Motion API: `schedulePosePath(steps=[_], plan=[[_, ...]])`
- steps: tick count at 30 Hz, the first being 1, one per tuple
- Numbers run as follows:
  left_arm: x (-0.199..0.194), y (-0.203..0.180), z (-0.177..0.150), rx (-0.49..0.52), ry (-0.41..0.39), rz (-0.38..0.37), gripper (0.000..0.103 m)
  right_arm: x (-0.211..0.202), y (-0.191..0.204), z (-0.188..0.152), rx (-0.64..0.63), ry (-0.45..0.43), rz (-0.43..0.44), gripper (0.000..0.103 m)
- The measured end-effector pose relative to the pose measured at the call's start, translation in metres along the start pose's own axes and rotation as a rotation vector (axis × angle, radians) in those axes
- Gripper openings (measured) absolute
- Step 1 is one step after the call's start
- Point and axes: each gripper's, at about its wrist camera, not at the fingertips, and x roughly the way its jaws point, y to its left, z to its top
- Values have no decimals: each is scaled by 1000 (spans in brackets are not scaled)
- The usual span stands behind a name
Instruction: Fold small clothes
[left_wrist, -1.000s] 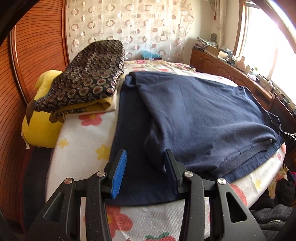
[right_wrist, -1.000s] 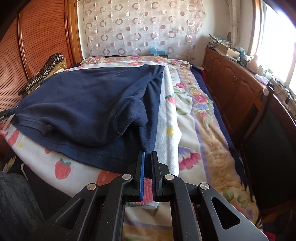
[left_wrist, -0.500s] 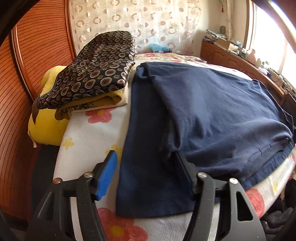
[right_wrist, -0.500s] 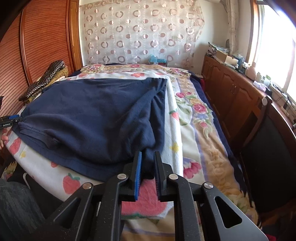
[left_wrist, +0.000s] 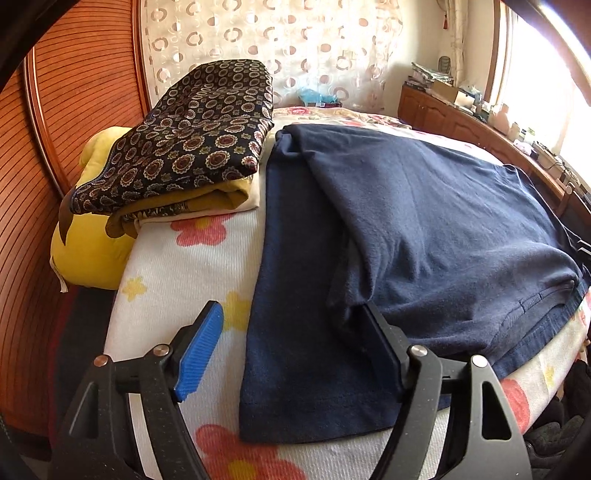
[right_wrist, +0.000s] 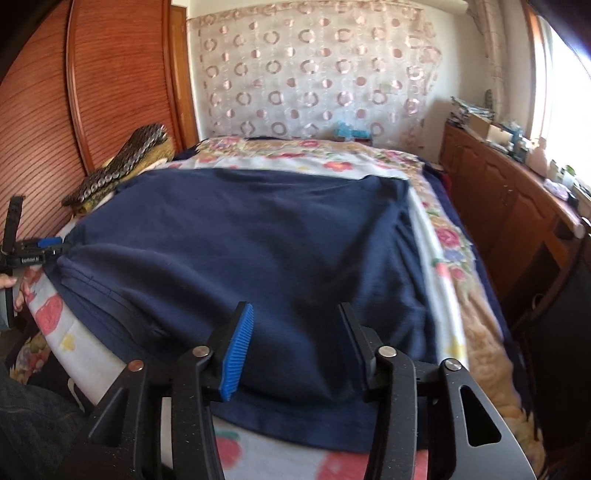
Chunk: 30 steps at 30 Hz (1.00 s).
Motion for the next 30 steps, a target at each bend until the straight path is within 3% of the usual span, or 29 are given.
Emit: schedulePosePath(steps=[8,17,23,26,28,30], plan=[[0,-1,-1,-1,2,0,76,34,10,-4,-22,59,-3,58],[0,-19,2,58,16,-57,74,39,11,-9,-17,-10,-35,68],[1,-16,6,55,14,-67,55,38,16,-16,-18,-26,-35,69],[2,-15,9,54,15,-85,40,39,16,-16,-18,-26,-34,69],[2,-19,10,65,18,-107,21,37,16,-17,-15,-28,-33,69],[1,-28,10,94,16,-102,12,35,16,-21,-15,-33,-33,69]])
